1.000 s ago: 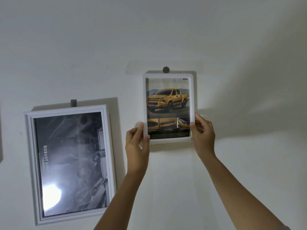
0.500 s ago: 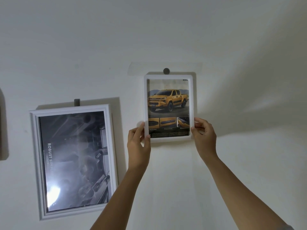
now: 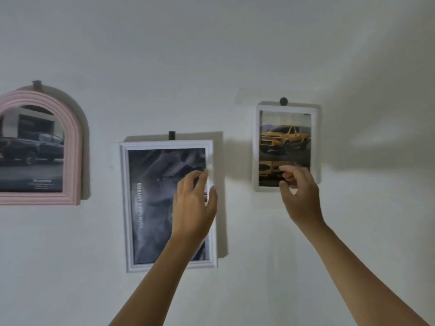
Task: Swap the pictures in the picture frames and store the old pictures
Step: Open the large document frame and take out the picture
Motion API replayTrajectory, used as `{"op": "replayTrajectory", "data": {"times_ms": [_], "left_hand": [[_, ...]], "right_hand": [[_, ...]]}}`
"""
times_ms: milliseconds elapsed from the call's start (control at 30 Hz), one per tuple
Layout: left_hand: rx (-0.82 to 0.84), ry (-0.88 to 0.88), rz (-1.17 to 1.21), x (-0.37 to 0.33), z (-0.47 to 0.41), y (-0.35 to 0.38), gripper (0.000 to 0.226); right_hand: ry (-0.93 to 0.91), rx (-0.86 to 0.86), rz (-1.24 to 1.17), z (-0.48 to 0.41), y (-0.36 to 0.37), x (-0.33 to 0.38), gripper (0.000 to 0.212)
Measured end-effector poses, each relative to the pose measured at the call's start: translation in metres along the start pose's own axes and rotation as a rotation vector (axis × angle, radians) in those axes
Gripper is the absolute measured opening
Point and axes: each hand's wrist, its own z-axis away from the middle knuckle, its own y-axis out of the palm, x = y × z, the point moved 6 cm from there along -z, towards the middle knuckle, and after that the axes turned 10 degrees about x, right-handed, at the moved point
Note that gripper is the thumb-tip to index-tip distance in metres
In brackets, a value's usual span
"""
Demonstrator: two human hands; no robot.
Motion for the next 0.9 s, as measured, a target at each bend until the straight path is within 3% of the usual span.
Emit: {"op": "replayTrajectory", "data": {"times_ms": [200,300,600,900], "left_hand": [[-0.022,-0.22,-0.161,0.096,0.044,-0.055,0.058],[0.059,-0.298,-0.157,0.138,0.065,-0.062,0.063],[0.287,-0.277,-0.043,0.188,0.083,-0.043,0.061],[0.288,-0.304,0.08,0.191,0.075,-0.042,0.061]], "right_hand": [[0.116,0.187,0.011,0.066,0.104,0.019,0.041],[0.234,0.215,-0.009,0.091,0.134,0.015,0.048],[0.315,0.176,-0.01,0.117,0.168,0.031,0.048],[0.366,0.034,0.078,0.119,0.179,0.036,0.051]]}}
